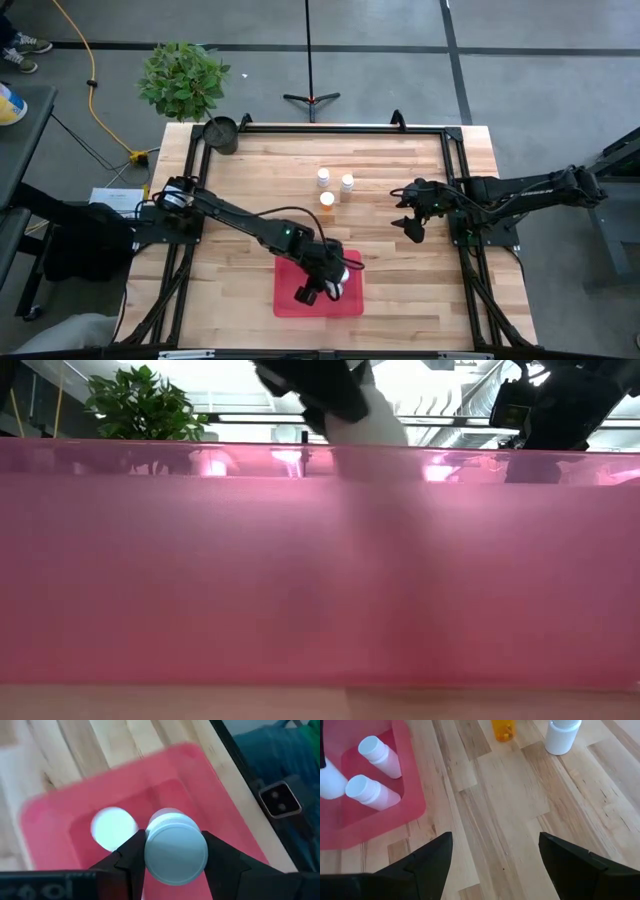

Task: Pick and place pill bottles into a basket
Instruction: Put the white medicine bottle into the red bin

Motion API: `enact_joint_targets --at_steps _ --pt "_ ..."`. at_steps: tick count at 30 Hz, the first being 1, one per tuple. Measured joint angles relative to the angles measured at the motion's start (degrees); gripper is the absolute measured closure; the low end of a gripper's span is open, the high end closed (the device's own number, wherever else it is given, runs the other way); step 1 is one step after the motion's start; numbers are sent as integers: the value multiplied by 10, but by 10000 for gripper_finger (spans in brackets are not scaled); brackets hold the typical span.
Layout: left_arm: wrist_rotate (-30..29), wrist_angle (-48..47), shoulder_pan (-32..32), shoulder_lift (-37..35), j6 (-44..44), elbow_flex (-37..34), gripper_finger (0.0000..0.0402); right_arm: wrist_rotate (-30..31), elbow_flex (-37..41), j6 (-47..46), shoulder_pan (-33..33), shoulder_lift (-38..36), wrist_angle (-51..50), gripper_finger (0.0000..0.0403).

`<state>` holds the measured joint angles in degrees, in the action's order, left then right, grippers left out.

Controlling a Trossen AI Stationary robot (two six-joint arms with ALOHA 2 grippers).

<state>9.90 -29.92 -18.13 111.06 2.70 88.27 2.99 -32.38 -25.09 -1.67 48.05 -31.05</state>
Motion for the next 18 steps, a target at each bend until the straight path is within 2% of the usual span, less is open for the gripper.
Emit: enact_joint_targets --at_steps 10,18 --pt "13 30 -10 54 -30 1 210 -5 0 -20 0 0 -10 116" --pt "-3 53 -10 62 -30 15 210 -6 0 -45 0 0 -16 116"
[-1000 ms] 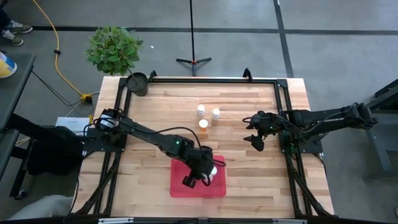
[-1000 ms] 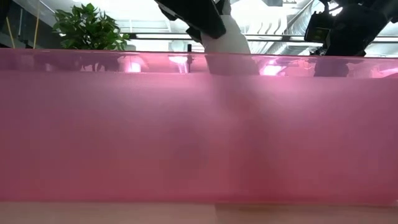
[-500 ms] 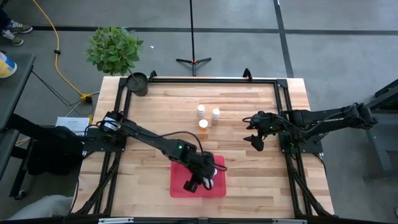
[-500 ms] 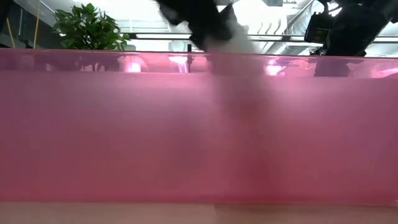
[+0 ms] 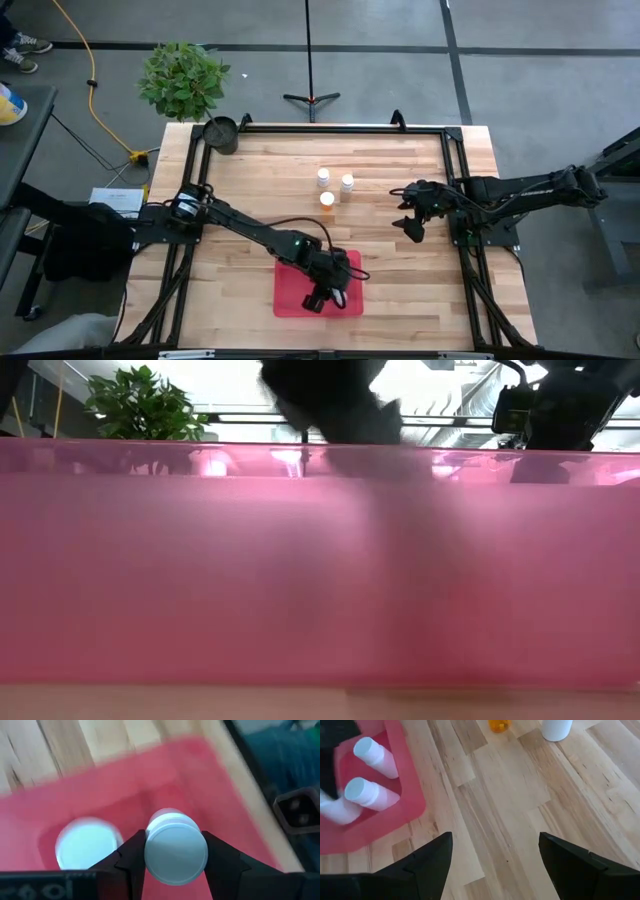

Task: Pick and place pill bottles into a basket
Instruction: Put the white medicine bottle into the red bin

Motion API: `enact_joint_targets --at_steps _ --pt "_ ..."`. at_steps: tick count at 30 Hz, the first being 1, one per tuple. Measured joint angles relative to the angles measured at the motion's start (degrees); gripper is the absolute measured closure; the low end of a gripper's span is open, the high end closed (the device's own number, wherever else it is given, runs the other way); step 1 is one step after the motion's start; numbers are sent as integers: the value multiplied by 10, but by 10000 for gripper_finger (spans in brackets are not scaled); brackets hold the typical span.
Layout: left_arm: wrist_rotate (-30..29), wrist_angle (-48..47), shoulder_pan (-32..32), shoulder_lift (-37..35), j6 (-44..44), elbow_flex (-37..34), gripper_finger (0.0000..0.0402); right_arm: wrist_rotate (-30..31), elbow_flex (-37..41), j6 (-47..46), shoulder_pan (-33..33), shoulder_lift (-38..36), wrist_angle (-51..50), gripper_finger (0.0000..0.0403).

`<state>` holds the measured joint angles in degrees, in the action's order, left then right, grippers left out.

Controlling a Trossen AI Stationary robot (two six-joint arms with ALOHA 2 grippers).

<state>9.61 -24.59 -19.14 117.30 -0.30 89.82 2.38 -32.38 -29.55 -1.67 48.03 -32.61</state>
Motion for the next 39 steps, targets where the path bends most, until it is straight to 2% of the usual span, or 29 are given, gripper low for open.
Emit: enact_joint_targets --at_steps 17,23,30,39 --pt "2 -1 0 0 -16 17 210 -5 0 -5 0 0 0 116" --pt "3 -17 0 10 -17 16 185 -5 0 -5 0 0 1 116" --pt "4 0 0 38 -25 18 208 -5 0 -5 0 0 3 116" --pt "-3 -21 0 42 -16 27 139 -5 0 -5 0 0 3 116"
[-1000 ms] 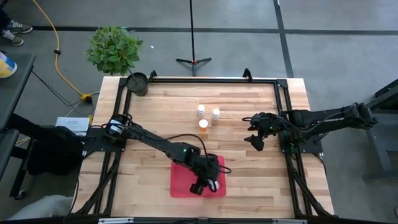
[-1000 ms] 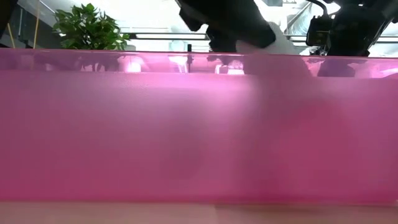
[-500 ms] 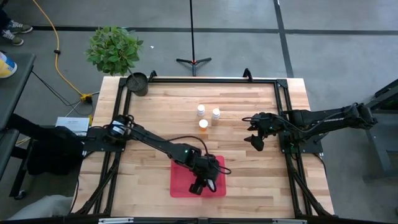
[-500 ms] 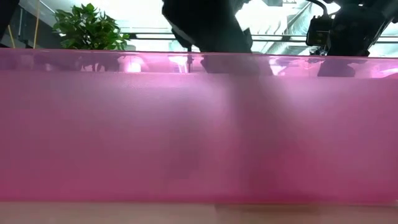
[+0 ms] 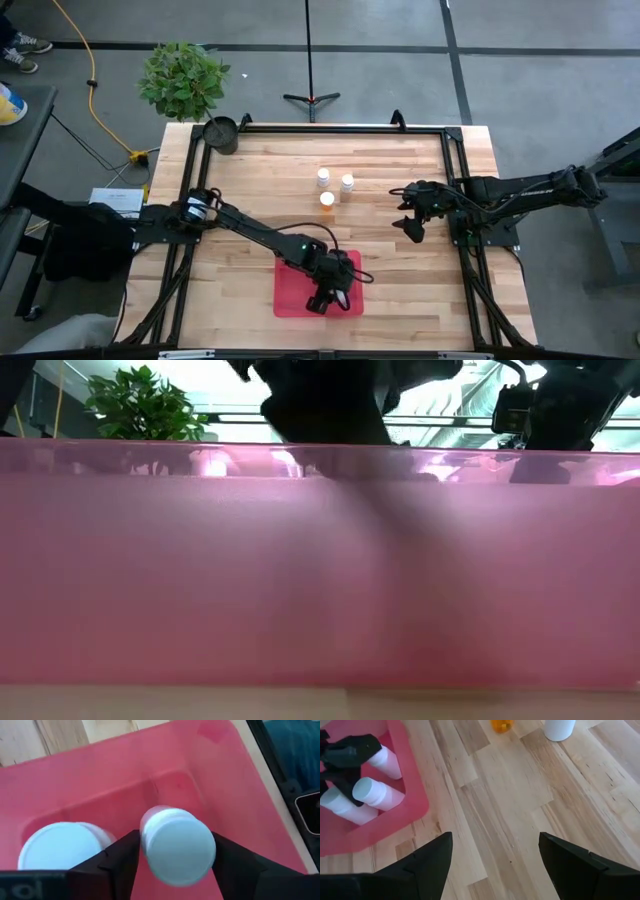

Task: Pick and place pill bottles into a basket
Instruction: Put the white medicine bottle into the red bin, then put the orange medicine bottle into the red bin

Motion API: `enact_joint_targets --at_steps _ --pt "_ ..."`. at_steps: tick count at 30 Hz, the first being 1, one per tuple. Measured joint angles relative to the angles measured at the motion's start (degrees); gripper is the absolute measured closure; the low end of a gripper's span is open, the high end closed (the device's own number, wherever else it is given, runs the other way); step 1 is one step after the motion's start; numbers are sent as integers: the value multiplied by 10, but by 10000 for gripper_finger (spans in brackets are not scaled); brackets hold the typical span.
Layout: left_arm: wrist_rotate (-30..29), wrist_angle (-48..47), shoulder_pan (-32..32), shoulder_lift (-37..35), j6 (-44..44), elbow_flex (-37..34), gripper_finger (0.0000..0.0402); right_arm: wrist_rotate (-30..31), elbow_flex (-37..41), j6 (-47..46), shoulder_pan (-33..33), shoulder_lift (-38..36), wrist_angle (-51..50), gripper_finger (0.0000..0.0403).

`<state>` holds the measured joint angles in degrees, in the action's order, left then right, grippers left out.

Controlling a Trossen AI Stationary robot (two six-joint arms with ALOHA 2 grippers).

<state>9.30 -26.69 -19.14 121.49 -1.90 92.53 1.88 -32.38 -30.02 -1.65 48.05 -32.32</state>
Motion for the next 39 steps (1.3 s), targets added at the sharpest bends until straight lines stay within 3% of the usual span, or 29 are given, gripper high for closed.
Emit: enact_joint_targets --at_steps 14,25,32,39 --pt "0 -14 0 -2 1 23 127 -11 0 0 0 0 0 116" --pt "0 -135 0 -2 19 134 126 -11 0 0 0 0 0 116" --pt "-76 -252 0 -3 57 222 126 -13 0 1 0 0 0 116" --pt "-170 -311 0 -3 67 290 126 -13 0 7 0 0 0 116"
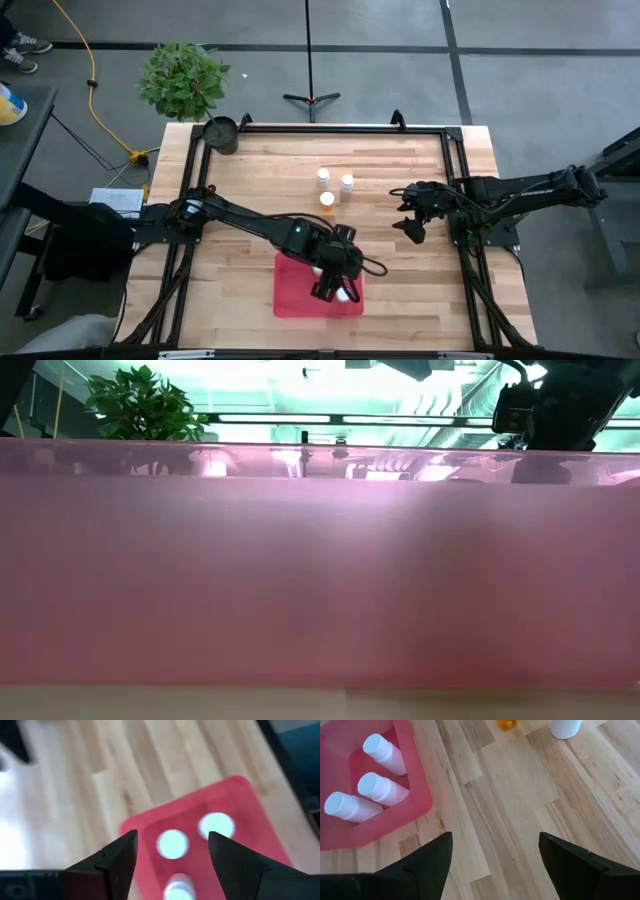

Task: Pick and place pill bottles into a basket
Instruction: Put the orange medicine bottle into the red bin

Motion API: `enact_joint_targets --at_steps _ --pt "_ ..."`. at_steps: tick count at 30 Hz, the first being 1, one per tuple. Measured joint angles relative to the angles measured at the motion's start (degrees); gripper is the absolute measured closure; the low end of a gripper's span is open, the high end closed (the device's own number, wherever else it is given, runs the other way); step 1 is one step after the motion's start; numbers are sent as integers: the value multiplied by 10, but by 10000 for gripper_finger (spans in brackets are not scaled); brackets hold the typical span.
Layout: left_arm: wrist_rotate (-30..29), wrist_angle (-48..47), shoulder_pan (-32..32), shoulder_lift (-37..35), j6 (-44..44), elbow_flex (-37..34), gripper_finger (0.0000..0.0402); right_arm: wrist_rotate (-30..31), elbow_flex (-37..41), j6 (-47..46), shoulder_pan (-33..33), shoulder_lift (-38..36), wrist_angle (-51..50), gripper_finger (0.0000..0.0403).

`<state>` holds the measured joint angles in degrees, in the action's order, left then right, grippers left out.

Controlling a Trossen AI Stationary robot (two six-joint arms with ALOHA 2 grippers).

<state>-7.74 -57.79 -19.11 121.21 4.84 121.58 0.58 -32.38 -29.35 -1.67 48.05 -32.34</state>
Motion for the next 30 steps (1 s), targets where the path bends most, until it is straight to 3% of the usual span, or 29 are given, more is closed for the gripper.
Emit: enact_joint_targets --at_steps 7,15,25,30 --pt "-92 -48 12 -1 -16 49 126 -5 0 9 0 0 0 116" --pt "-128 -127 79 -3 -61 93 126 -6 0 13 0 0 -2 116" --pt "-118 -208 192 -3 -93 119 126 -6 0 15 0 0 -27 116" --pt "-24 -244 248 -3 -100 119 126 -6 0 24 0 0 -32 116"
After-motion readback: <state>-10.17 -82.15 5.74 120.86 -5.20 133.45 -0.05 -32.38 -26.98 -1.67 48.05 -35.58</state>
